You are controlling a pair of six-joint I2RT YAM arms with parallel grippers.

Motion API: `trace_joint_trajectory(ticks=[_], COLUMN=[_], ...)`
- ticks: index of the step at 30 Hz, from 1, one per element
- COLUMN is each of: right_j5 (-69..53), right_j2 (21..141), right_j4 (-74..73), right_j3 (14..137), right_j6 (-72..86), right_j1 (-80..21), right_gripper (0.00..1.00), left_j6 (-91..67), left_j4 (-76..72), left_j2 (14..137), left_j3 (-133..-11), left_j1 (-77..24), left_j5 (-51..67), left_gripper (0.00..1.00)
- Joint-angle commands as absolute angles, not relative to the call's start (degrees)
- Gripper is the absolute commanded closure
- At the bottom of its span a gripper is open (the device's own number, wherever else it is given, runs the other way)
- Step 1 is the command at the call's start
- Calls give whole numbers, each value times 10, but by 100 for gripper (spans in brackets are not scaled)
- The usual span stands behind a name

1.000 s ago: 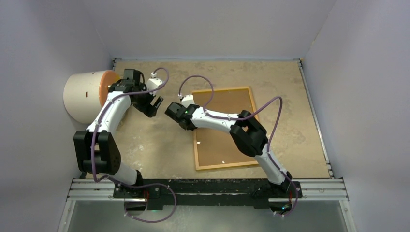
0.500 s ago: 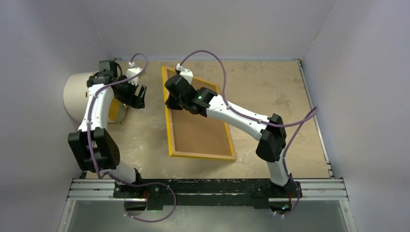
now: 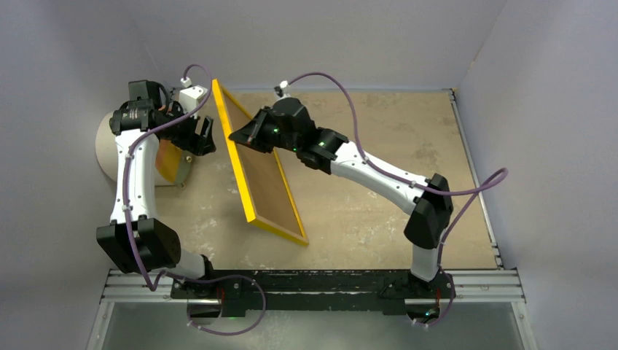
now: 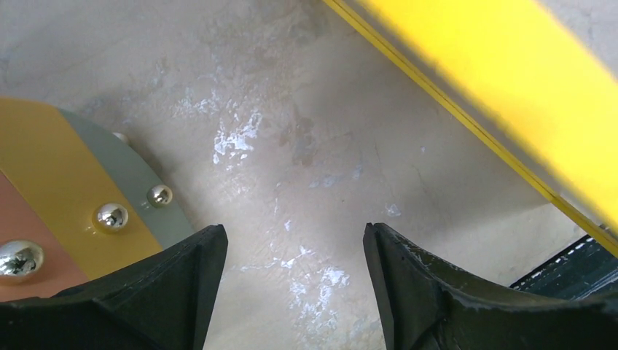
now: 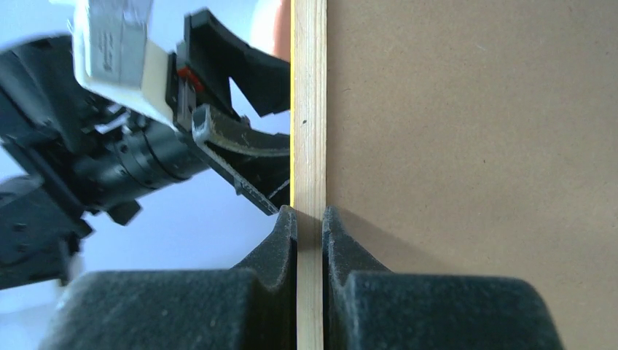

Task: Put the photo into the frame
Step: Turn over the photo frame at the center of the board.

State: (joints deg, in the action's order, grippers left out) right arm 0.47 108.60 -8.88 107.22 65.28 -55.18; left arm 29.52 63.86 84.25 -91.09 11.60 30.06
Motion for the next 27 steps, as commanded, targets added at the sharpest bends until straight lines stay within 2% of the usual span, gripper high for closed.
trace_joint_trajectory(ticks=[1, 5, 7, 11, 13, 16, 20, 23, 27], right_j5=[-41, -64, -79, -105, -112, -135, -160, -175, -205], right_j2=[998, 965, 952, 922, 899, 866, 835, 817, 794], right_j4=[80, 94, 85, 58, 46, 23, -21, -63, -88], right_j3=[970, 916, 900, 861, 833, 800, 773, 766, 736], right_j6=[738, 743, 741, 732, 725, 714, 689, 660, 636], right_j1=[-501, -469, -454, -416, -395, -361, -322, -289, -243], right_gripper=[100, 100, 100, 87, 72, 60, 39, 33, 32], left_j6=[284, 258, 232, 194, 183, 172, 164, 164, 195], left_j4=[648, 630, 614, 579, 577, 586, 595, 594, 569], left_j2=[826, 840, 851, 877, 901, 947, 998, 1005, 979], left_j3=[-933, -944, -948, -965, -994, -1052, -1105, -1098, -1013], left_j1=[117, 100, 47, -42, -72, -114, -168, -174, -170], left_j5=[343, 388, 369, 326, 311, 291, 261, 255, 214], left_gripper=[28, 29, 30, 30, 31, 32, 33, 33, 33])
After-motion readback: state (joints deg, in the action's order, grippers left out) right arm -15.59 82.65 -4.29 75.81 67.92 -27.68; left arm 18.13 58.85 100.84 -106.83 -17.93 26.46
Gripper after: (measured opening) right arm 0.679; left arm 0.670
